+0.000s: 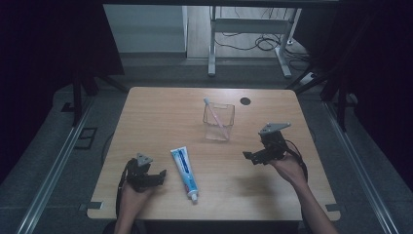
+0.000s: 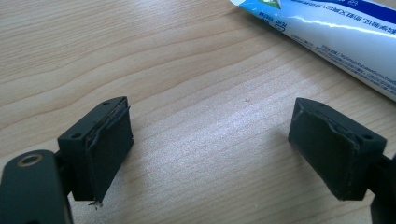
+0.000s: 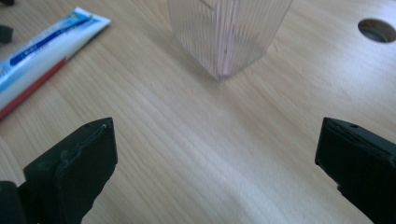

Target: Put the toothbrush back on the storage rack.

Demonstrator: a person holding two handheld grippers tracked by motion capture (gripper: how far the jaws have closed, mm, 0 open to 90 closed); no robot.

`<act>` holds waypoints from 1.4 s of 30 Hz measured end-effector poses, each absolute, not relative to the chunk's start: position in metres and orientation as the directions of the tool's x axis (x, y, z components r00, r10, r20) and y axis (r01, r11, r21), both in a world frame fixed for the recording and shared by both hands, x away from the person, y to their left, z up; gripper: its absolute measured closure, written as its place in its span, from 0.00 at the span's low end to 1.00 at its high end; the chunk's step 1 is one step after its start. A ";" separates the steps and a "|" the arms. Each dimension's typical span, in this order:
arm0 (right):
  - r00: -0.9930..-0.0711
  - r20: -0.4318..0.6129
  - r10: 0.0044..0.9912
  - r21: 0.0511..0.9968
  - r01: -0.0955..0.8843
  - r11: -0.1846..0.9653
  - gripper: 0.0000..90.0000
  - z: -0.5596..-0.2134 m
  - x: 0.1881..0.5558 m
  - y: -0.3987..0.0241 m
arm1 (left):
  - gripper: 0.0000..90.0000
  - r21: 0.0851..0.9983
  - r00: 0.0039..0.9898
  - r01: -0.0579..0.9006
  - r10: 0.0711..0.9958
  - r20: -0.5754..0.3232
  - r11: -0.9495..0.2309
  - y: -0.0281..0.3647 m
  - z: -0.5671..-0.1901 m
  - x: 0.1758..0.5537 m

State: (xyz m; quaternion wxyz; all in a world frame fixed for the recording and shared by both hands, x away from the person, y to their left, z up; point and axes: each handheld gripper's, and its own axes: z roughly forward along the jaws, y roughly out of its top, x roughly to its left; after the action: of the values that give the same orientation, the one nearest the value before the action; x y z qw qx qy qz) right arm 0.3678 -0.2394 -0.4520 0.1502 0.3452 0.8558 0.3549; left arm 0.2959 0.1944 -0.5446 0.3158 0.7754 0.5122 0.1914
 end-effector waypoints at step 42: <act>-0.659 0.011 0.752 0.703 0.540 0.463 0.00 -0.532 0.300 -0.279 | 0.15 0.685 0.407 0.673 0.913 -0.026 -0.280 0.193 -0.545 0.295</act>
State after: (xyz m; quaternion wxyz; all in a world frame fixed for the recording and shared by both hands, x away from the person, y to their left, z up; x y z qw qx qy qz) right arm 0.3000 -0.2788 -0.5321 0.1523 0.3837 0.8415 0.3484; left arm 0.2954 0.1933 -0.5446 0.3155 0.7770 0.5102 0.1906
